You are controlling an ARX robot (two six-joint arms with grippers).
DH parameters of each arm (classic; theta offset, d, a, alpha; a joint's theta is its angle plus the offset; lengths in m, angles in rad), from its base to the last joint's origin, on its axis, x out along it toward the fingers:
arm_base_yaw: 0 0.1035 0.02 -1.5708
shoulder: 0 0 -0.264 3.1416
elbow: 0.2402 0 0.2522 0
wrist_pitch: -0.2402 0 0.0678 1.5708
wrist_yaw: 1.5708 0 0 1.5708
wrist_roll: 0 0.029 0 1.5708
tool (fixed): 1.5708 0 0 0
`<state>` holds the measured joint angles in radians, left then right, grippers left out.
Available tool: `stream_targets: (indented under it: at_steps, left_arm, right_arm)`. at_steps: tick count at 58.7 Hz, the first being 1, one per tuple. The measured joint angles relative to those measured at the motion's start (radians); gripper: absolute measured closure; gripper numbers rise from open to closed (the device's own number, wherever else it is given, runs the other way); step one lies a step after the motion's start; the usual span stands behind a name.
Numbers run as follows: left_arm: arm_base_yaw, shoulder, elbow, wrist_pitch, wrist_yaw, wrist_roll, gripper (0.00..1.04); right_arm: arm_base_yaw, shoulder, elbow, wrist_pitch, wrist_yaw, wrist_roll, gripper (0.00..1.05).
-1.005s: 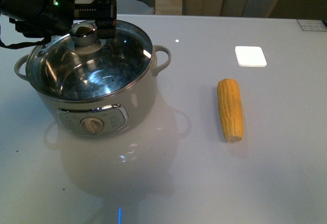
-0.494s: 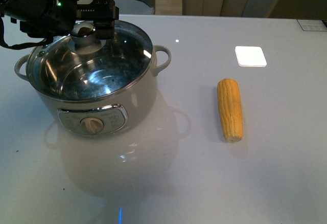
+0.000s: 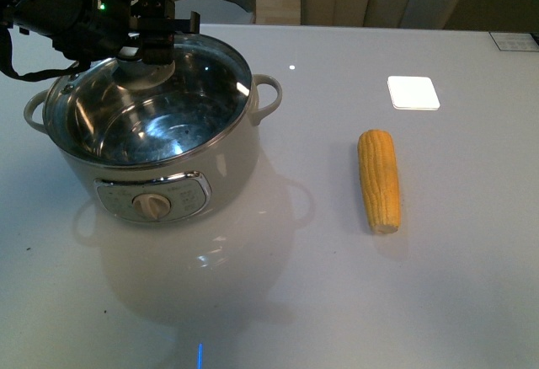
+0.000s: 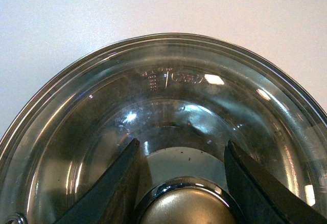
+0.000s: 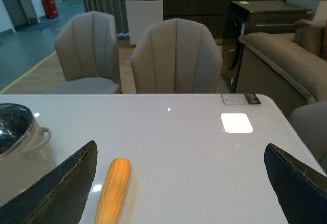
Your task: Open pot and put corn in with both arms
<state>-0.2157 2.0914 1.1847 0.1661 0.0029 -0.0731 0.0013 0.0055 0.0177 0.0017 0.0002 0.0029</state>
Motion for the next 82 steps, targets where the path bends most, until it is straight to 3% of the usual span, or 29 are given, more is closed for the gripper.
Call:
stream_targets:
  at_steps: [82]
  left_arm:
    - [-0.007,-0.033,0.070,-0.080,-0.061,-0.021,0.62]
  right_arm:
    - [0.000,0.000,0.000,0.000,0.000,0.000,0.09]
